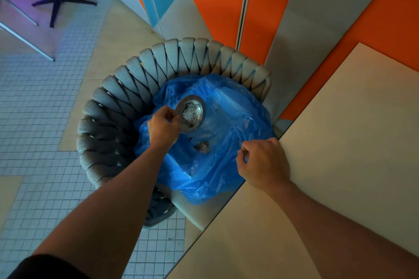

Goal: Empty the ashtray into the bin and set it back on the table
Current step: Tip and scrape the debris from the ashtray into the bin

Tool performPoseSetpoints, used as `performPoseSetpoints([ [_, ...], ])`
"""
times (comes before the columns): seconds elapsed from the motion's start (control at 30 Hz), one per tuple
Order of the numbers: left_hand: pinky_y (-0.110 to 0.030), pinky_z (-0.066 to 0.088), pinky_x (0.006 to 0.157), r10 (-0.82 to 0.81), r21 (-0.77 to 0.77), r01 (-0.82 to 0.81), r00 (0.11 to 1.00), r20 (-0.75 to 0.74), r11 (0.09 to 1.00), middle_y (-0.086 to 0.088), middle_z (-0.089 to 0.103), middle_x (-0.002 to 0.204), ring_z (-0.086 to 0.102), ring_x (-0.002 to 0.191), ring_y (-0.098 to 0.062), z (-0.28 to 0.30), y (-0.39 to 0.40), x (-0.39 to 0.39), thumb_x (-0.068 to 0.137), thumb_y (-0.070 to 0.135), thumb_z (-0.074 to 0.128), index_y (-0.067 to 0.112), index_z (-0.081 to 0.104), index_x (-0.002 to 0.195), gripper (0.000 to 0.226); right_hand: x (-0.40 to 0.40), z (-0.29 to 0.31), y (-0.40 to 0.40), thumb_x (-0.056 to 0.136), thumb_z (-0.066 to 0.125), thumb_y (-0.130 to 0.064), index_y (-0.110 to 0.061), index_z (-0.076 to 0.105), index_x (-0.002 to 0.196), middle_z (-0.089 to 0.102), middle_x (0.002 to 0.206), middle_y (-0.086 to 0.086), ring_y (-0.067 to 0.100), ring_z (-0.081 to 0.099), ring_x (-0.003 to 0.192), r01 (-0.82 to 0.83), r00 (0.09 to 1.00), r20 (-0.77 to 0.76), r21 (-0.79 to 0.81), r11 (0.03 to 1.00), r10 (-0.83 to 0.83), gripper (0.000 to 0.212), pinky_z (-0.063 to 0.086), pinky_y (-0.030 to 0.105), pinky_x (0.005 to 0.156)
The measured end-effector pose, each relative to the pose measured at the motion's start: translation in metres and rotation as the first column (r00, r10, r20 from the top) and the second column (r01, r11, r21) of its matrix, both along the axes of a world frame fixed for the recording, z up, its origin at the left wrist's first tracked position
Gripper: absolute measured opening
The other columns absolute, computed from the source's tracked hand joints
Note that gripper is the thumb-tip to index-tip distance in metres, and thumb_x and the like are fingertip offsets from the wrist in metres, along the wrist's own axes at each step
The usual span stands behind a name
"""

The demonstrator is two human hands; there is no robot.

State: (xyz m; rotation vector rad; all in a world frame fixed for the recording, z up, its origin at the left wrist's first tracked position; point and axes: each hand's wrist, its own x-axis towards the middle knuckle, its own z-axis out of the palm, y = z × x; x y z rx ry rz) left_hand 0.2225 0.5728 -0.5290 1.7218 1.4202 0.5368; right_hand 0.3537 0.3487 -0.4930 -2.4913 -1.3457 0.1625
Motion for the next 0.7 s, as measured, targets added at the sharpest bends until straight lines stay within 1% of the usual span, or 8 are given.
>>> performPoseSetpoints([
  [0.07,-0.047,0.057,0.072,0.002,0.029,-0.002,1.000,-0.003,1.000,0.004,0.067,0.077,0.066,0.077,-0.023,-0.0003,-0.0002,0.0001,0.081,0.018,0.064,0.021,0.062,0.074,0.008,0.0000,-0.0004,0.0000,0.088,0.058,-0.038,-0.018,0.064,0.074,0.062,0.062,-0.004,0.012,0.050,0.055,0.003,1.000,0.000,0.002,1.000,-0.003,0.025,0.048,0.034,0.070],
  [0.17,-0.037,0.053,0.065,-0.013,0.085,0.013,1.000,0.002,0.996,0.011,0.063,0.071,0.061,0.071,-0.013,-0.0015,-0.0008,0.0006,0.080,0.018,0.065,0.025,0.060,0.070,0.013,0.0003,-0.0008,-0.0005,0.088,0.057,-0.039,-0.018,0.065,0.074,0.063,0.063,-0.003,0.012,0.050,0.056,0.000,1.000,0.000,0.000,1.000,0.000,0.026,0.047,0.033,0.070],
  [0.27,-0.024,0.042,0.056,-0.051,0.098,0.054,0.998,-0.031,0.994,0.013,0.061,0.071,0.059,0.069,-0.008,-0.0048,-0.0014,0.0000,0.082,0.017,0.066,0.023,0.059,0.071,0.014,0.0003,-0.0001,-0.0002,0.088,0.058,-0.038,-0.018,0.065,0.074,0.064,0.063,-0.003,0.012,0.050,0.056,0.005,1.000,-0.005,0.009,1.000,-0.005,0.026,0.048,0.033,0.070],
  [0.33,-0.017,0.034,0.054,-0.065,0.103,0.071,0.996,-0.062,0.992,0.016,0.060,0.070,0.056,0.067,-0.002,-0.0064,-0.0023,-0.0007,0.082,0.016,0.065,0.023,0.059,0.073,0.013,0.0002,0.0004,0.0003,0.088,0.059,-0.038,-0.018,0.064,0.073,0.063,0.062,-0.003,0.012,0.050,0.055,0.009,1.000,-0.010,0.013,1.000,-0.009,0.025,0.048,0.033,0.070],
  [0.4,-0.015,0.033,0.053,-0.059,0.109,0.065,0.997,-0.058,0.992,0.018,0.059,0.069,0.054,0.066,0.002,-0.0063,-0.0033,-0.0017,0.082,0.016,0.065,0.024,0.059,0.072,0.015,-0.0003,0.0006,0.0006,0.088,0.059,-0.038,-0.018,0.064,0.073,0.063,0.061,-0.003,0.012,0.050,0.055,0.009,1.000,-0.013,0.013,1.000,-0.009,0.025,0.047,0.033,0.069],
  [0.47,-0.016,0.034,0.054,-0.059,0.111,0.064,0.997,-0.051,0.992,0.018,0.059,0.069,0.054,0.066,0.001,-0.0057,-0.0035,-0.0029,0.082,0.016,0.065,0.025,0.059,0.071,0.016,-0.0003,0.0004,0.0005,0.088,0.059,-0.038,-0.017,0.064,0.074,0.062,0.062,-0.004,0.012,0.050,0.055,0.010,1.000,-0.015,0.013,1.000,-0.009,0.025,0.047,0.033,0.069],
  [0.57,-0.017,0.036,0.055,-0.063,0.123,0.068,0.997,-0.049,0.990,0.018,0.060,0.069,0.056,0.067,-0.004,-0.0053,-0.0033,-0.0035,0.083,0.016,0.066,0.026,0.059,0.071,0.016,-0.0001,0.0003,0.0004,0.088,0.059,-0.037,-0.018,0.063,0.072,0.058,0.060,-0.006,0.011,0.048,0.054,0.009,1.000,-0.016,0.016,1.000,-0.009,0.025,0.046,0.032,0.070],
  [0.7,-0.020,0.039,0.055,-0.064,0.130,0.070,0.997,-0.050,0.989,0.018,0.060,0.071,0.060,0.070,-0.011,-0.0061,-0.0035,-0.0042,0.084,0.017,0.066,0.024,0.060,0.073,0.014,0.0002,-0.0001,-0.0003,0.088,0.058,-0.038,-0.018,0.064,0.073,0.061,0.061,-0.004,0.011,0.049,0.054,0.009,1.000,-0.018,0.010,1.000,-0.008,0.026,0.046,0.032,0.070],
])
